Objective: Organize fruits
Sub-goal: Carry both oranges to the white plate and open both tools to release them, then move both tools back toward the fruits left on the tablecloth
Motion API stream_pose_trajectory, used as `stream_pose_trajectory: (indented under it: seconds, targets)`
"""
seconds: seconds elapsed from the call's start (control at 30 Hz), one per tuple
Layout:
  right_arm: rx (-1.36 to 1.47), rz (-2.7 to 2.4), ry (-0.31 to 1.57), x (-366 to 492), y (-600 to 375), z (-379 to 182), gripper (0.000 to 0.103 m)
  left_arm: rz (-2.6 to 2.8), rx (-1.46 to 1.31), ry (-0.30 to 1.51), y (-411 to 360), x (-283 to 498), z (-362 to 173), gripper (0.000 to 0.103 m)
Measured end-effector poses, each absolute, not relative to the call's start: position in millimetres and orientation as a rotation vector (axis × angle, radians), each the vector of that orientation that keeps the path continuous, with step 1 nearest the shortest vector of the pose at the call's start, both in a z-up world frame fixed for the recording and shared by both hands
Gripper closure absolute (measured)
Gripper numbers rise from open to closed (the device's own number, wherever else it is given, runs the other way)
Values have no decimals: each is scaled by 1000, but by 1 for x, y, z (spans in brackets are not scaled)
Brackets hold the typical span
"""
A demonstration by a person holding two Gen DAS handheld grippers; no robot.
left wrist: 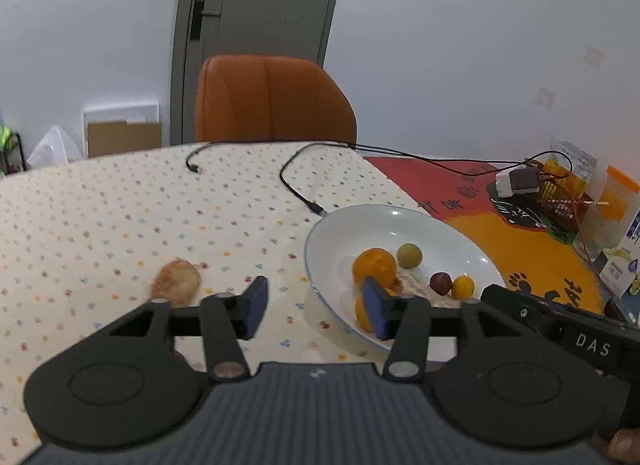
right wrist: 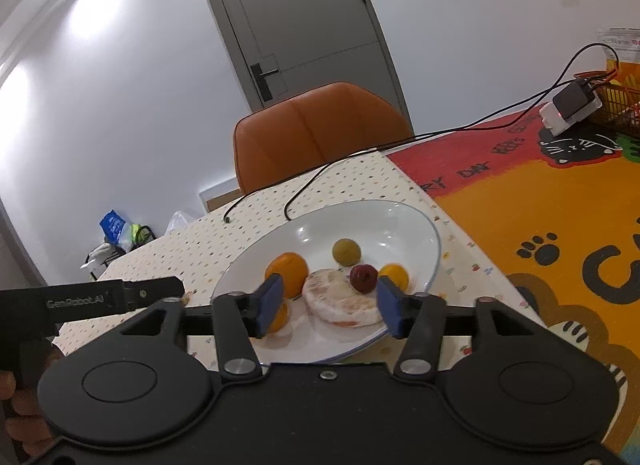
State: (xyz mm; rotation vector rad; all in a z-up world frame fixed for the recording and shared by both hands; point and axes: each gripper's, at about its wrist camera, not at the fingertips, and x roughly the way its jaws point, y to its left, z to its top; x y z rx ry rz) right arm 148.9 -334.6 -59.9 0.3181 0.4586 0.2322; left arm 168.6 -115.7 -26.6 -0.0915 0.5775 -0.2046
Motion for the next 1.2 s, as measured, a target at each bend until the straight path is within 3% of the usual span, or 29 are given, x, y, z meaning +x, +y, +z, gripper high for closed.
stream_pose_trajectory:
  seconds: [0.07, 0.17, 0.7, 1.2]
  targets:
    - [309, 230, 463, 149, -330, -58, 45, -184, -73, 554, -112, 163, -24, 36]
    - [295, 224, 471, 148, -322, -57, 41, -162, -87, 548, -102, 160, -21, 30]
    - [281, 284, 461, 132, -291, -50, 0, -36, -117, 537, -54, 131, -16, 11]
    - [272, 364, 477, 127, -265, -45, 0, 6, -150, 553, -24, 110, -18, 10]
